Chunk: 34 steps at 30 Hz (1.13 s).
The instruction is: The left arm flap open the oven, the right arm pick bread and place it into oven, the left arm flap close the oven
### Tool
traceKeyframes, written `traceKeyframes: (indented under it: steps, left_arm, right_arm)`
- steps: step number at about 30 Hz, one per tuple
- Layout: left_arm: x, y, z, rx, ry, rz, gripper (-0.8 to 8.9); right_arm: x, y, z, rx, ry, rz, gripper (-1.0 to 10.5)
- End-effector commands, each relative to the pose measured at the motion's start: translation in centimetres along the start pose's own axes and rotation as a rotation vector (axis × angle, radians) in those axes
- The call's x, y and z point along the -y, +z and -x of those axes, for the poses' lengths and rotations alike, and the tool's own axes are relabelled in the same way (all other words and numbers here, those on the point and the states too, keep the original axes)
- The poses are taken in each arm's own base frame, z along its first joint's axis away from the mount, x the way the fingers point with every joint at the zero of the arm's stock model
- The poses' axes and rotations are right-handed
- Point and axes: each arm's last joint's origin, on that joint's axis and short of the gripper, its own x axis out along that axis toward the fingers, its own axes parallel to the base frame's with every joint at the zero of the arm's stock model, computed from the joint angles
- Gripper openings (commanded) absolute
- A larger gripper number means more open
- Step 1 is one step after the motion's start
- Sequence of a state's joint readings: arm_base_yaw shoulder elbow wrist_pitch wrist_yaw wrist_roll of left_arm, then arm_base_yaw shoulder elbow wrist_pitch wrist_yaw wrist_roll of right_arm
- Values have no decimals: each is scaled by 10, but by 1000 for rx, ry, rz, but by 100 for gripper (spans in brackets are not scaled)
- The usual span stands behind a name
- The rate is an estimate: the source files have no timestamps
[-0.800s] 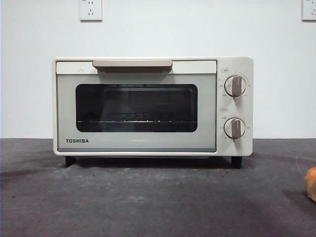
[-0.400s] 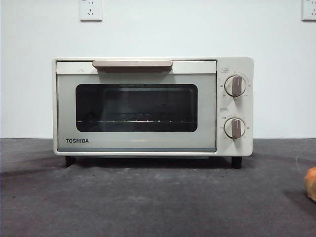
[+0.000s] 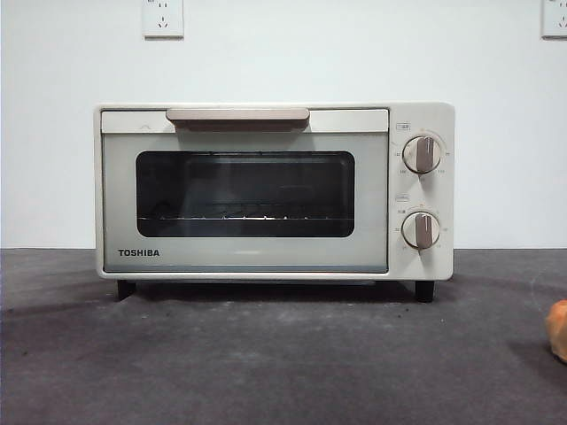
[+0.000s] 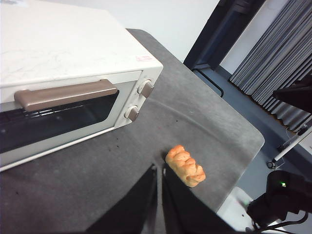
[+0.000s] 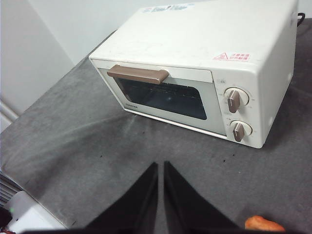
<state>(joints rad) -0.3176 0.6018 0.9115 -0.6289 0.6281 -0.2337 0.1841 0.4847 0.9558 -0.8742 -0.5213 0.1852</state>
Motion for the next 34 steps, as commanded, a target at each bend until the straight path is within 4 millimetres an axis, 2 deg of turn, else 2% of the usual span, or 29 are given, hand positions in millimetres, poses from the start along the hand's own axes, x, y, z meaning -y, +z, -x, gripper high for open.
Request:
traceKeyframes:
  steps: [1,5,7,8,12,15,18,27,34]
  left_arm:
    - [4,5,2,20,-6,-54,30]
    - [3,6,1,22,-5,-73,40]
    - [2,6,0,19,-5,-82,95]
    - [2,6,0,18,-4,-84,152]
    - [2,7,0,19,-4,-96,425]
    - [2,7,0,23,-4,-111,526]
    - [2,7,-1,20,-4,-114,538]
    - [0,7,-3,13,-3,-111,531]
    - [-3,8,-7,-3,1,-114,531]
  right_arm:
    - [-2,4,3,16,8,25,19]
    - [-2,4,2,15,6,25,19]
    - [-2,4,2,20,-14,25,21]
    - [-1,4,3,24,-32,26,47]
    - [-1,5,2,32,-55,27,302]
    - [-1,5,2,33,-56,27,434]
    - [-1,5,3,33,-60,19,494]
    - [1,3,1,3,-66,-24,498]
    - [16,-5,-20,-229,-155,-141,498]
